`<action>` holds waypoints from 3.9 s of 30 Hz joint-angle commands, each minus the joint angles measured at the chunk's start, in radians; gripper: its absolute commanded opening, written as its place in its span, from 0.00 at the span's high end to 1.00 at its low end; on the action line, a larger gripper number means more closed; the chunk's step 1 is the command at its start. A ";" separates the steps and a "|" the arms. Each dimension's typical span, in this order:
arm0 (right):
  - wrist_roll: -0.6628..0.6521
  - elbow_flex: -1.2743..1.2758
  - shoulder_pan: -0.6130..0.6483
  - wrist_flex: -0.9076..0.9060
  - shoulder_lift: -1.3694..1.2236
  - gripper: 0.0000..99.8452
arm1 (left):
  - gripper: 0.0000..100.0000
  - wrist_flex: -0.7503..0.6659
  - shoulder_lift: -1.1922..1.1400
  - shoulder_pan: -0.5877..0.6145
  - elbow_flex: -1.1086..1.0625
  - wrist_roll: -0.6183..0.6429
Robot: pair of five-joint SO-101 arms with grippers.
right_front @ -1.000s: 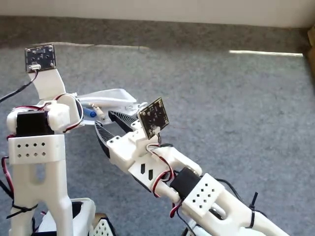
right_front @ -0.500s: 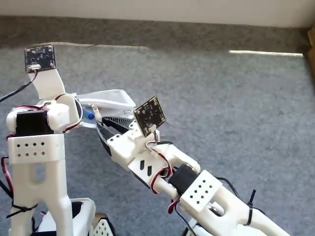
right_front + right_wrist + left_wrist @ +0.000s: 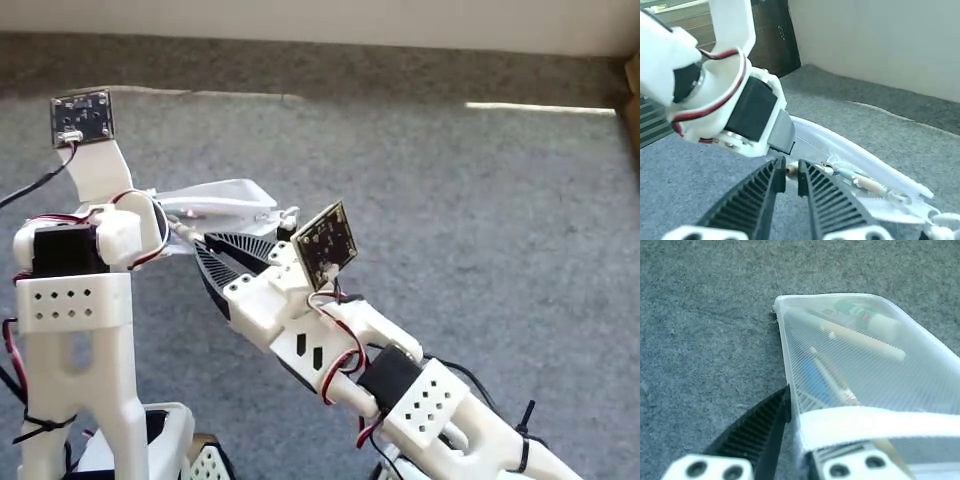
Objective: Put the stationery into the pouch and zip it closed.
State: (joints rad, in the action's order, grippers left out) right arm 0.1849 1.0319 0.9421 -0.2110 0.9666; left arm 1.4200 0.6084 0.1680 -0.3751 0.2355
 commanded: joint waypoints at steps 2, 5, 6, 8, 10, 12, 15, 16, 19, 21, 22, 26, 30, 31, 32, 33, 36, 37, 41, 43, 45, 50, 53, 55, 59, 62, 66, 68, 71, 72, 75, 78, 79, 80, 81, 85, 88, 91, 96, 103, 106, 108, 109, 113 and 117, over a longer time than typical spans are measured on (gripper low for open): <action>-0.008 -0.059 -0.013 0.001 -0.059 0.89 | 0.99 0.006 0.007 0.002 0.001 -0.009; -0.008 -0.058 -0.022 -0.002 -0.047 0.85 | 0.99 0.006 0.007 0.002 0.001 -0.009; -0.009 -0.056 -0.036 -0.004 -0.033 0.85 | 0.99 0.006 0.007 0.002 0.001 -0.009; -0.011 -0.059 -0.062 -0.053 0.012 0.85 | 0.99 0.006 0.007 0.002 0.001 -0.009; -0.015 -0.068 -0.110 -0.134 0.067 0.85 | 0.99 0.006 0.007 0.002 0.001 -0.009; -0.018 -0.124 -0.159 -0.200 0.119 0.85 | 0.99 0.006 0.007 0.002 0.001 -0.009; -0.094 -0.191 -0.216 -0.291 0.157 0.85 | 0.99 0.005 0.007 0.002 0.001 -0.009; -0.120 -0.206 -0.226 -0.315 0.159 0.85 | 0.99 0.005 0.007 0.002 0.001 -0.009; -0.183 -0.220 -0.236 -0.371 0.163 0.85 | 0.99 0.006 0.007 0.002 0.001 -0.009; -0.201 -0.199 -0.236 -0.394 0.163 0.85 | 0.99 0.005 0.007 0.002 0.001 -0.009; -0.201 -0.173 -0.236 -0.400 0.165 0.85 | 0.99 0.003 0.007 0.002 0.001 -0.009; -0.199 -0.082 -0.237 -0.406 0.166 0.80 | 0.99 0.000 0.007 0.002 0.001 -0.009; -0.199 0.018 -0.237 -0.401 0.165 0.71 | 0.99 0.000 0.007 0.002 0.001 -0.009; -0.199 0.031 -0.237 -0.398 0.163 0.71 | 0.99 0.000 0.007 0.002 0.001 -0.009; -0.199 0.051 -0.237 -0.380 0.159 0.71 | 0.99 0.000 0.007 0.002 0.001 -0.009; -0.199 0.068 -0.237 -0.344 0.159 0.71 | 0.99 0.000 0.007 0.002 0.001 -0.009; -0.199 0.159 -0.234 -0.205 0.157 0.71 | 0.99 0.000 0.007 0.002 0.001 -0.009; -0.199 0.188 -0.232 -0.150 0.156 0.71 | 0.99 0.000 0.007 0.002 0.001 -0.009; -0.199 0.262 -0.231 -0.024 0.156 0.72 | 0.99 0.000 0.007 0.002 0.001 -0.009; -0.199 0.274 -0.231 -0.015 0.156 0.74 | 0.99 0.000 0.007 0.002 0.001 -0.009; -0.199 0.274 -0.231 -0.013 0.156 0.77 | 0.99 0.000 0.007 0.002 0.001 -0.009; -0.187 0.274 -0.231 -0.004 0.154 0.78 | 0.99 0.002 0.007 0.002 0.001 -0.009; -0.157 0.277 -0.234 0.045 0.154 0.78 | 0.99 0.005 0.007 0.002 0.001 -0.009; -0.155 0.274 -0.236 0.053 0.128 0.78 | 0.99 0.005 0.007 0.002 0.001 -0.009; -0.152 0.236 -0.237 0.096 -0.024 0.78 | 0.99 0.006 0.007 0.002 0.001 -0.009; -0.152 0.200 -0.248 0.154 -0.127 0.78 | 0.99 0.006 0.007 0.002 0.001 -0.009; -0.152 0.189 -0.259 0.213 -0.174 0.78 | 0.99 0.006 0.007 0.002 -0.001 -0.009; -0.155 0.194 -0.259 0.220 -0.174 0.78 | 0.99 0.006 0.007 0.002 -0.001 -0.009; -0.155 0.193 -0.259 0.220 -0.174 0.78 | 0.99 0.003 0.007 0.002 -0.001 -0.009; -0.155 0.191 -0.259 0.220 -0.174 0.78 | 0.99 0.002 0.007 0.002 -0.001 -0.009; -0.153 0.186 -0.259 0.220 -0.174 0.78 | 0.99 0.000 0.007 0.002 -0.001 -0.009; -0.155 0.186 -0.260 0.220 -0.174 0.78 | 0.99 0.000 0.007 0.002 -0.001 -0.009; -0.155 0.185 -0.260 0.220 -0.174 0.78 | 0.99 0.000 0.007 0.002 -0.001 -0.009; -0.155 0.185 -0.260 0.220 -0.174 0.78 | 0.99 0.000 0.007 0.002 -0.001 -0.009; -0.155 0.185 -0.260 0.220 -0.174 0.78 | 0.99 0.000 0.007 0.002 -0.001 -0.009; -0.157 0.183 -0.268 0.229 -0.174 0.78 | 0.99 0.000 0.007 0.002 -0.001 -0.009; -0.157 0.185 -0.282 0.295 -0.174 0.78 | 0.99 0.002 0.007 0.002 -0.001 -0.009; -0.157 0.185 -0.289 0.305 -0.174 0.78 | 0.99 0.003 0.007 0.002 -0.001 -0.009; -0.157 0.193 -0.286 0.305 -0.174 0.78 | 0.99 0.005 0.007 0.002 -0.001 -0.009; -0.215 0.193 -0.286 0.309 -0.173 0.93 | 0.99 0.003 0.005 0.002 -0.001 -0.009; -0.284 0.194 -0.285 0.309 -0.143 0.96 | 0.99 0.003 0.004 0.002 -0.001 -0.009; -0.288 0.199 -0.285 0.303 -0.094 0.96 | 0.99 0.000 0.002 0.002 -0.001 -0.009; -0.290 0.211 -0.285 0.297 -0.068 0.96 | 0.99 0.000 0.001 0.002 -0.001 -0.009; -0.292 0.262 -0.283 0.214 0.044 0.96 | 0.99 -0.002 0.001 0.002 -0.001 -0.009; -0.293 0.271 -0.249 0.107 0.130 0.96 | 0.99 -0.025 0.001 0.002 0.001 -0.009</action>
State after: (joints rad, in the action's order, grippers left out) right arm -0.0944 1.3157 0.6674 -0.0391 1.0157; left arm 1.4200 0.6084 0.1680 -0.3751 0.2355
